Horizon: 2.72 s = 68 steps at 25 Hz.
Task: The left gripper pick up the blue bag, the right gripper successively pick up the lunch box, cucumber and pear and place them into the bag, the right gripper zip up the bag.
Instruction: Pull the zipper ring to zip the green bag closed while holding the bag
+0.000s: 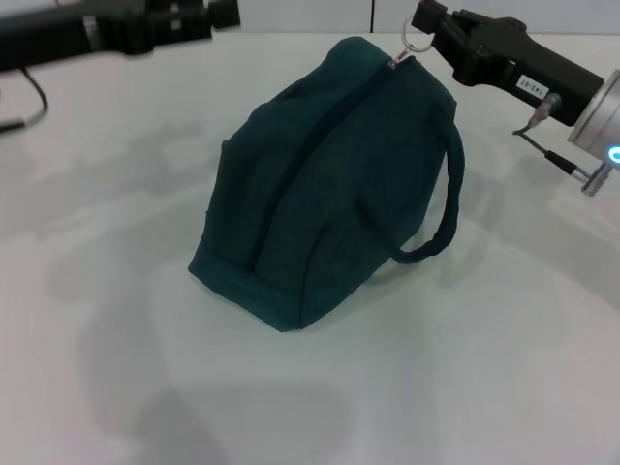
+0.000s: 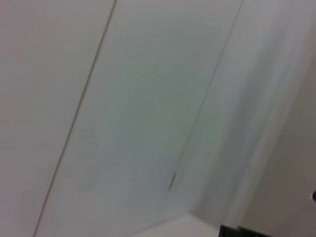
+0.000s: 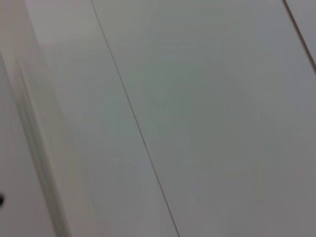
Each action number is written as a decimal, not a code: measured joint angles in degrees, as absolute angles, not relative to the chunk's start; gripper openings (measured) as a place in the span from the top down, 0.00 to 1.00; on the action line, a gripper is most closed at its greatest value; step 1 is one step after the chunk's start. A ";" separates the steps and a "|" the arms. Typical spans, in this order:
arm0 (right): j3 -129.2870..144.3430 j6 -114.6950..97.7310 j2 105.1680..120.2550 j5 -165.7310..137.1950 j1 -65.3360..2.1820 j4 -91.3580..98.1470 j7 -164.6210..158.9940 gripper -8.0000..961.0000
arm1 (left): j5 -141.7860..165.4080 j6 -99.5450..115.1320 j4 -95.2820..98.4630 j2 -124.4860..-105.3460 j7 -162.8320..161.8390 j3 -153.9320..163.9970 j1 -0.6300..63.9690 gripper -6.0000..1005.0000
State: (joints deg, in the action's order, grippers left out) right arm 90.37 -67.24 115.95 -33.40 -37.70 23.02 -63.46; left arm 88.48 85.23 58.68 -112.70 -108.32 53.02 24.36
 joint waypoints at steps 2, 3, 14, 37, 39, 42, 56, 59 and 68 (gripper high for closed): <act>90.35 -67.24 115.94 -33.39 -37.69 23.05 -63.38 0.92 | 92.55 85.73 65.18 -112.36 -115.27 52.93 25.48 0.12; 90.35 -67.24 115.94 -33.30 -37.67 23.07 -63.38 0.92 | 94.79 86.29 69.23 -112.38 -118.59 53.05 26.03 0.12; 90.35 -67.23 115.92 -32.70 -37.56 23.09 -63.36 0.91 | 115.42 91.42 97.47 -117.16 -146.21 63.33 29.55 0.12; 90.71 -68.84 116.03 -32.25 -37.42 22.94 -63.36 0.91 | 132.73 80.62 102.82 -119.71 -152.92 83.62 25.76 0.12; 90.71 -68.99 116.02 -32.26 -37.42 22.93 -63.36 0.91 | 133.43 80.05 102.85 -119.71 -152.62 84.10 25.55 0.12; 90.71 -69.24 116.01 -32.30 -37.37 22.93 -63.36 0.91 | 135.44 78.99 103.23 -119.71 -152.56 85.42 25.15 0.12; 90.58 -69.35 115.94 -32.26 -37.43 22.93 -63.36 0.91 | 140.01 77.67 104.29 -119.71 -152.19 89.46 24.07 0.15; 90.52 -69.34 115.92 -32.25 -37.44 22.94 -63.36 0.91 | 140.05 77.11 103.99 -119.71 -150.93 89.83 23.86 0.15; 90.35 -69.40 115.92 -32.25 -37.41 22.94 -63.42 0.90 | 140.37 74.47 103.23 -119.70 -148.00 91.41 22.44 0.22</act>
State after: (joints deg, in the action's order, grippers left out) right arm 90.35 -69.40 115.92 -32.25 -37.41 22.94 -63.42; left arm 140.37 74.47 103.23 -119.70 -148.00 91.41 22.43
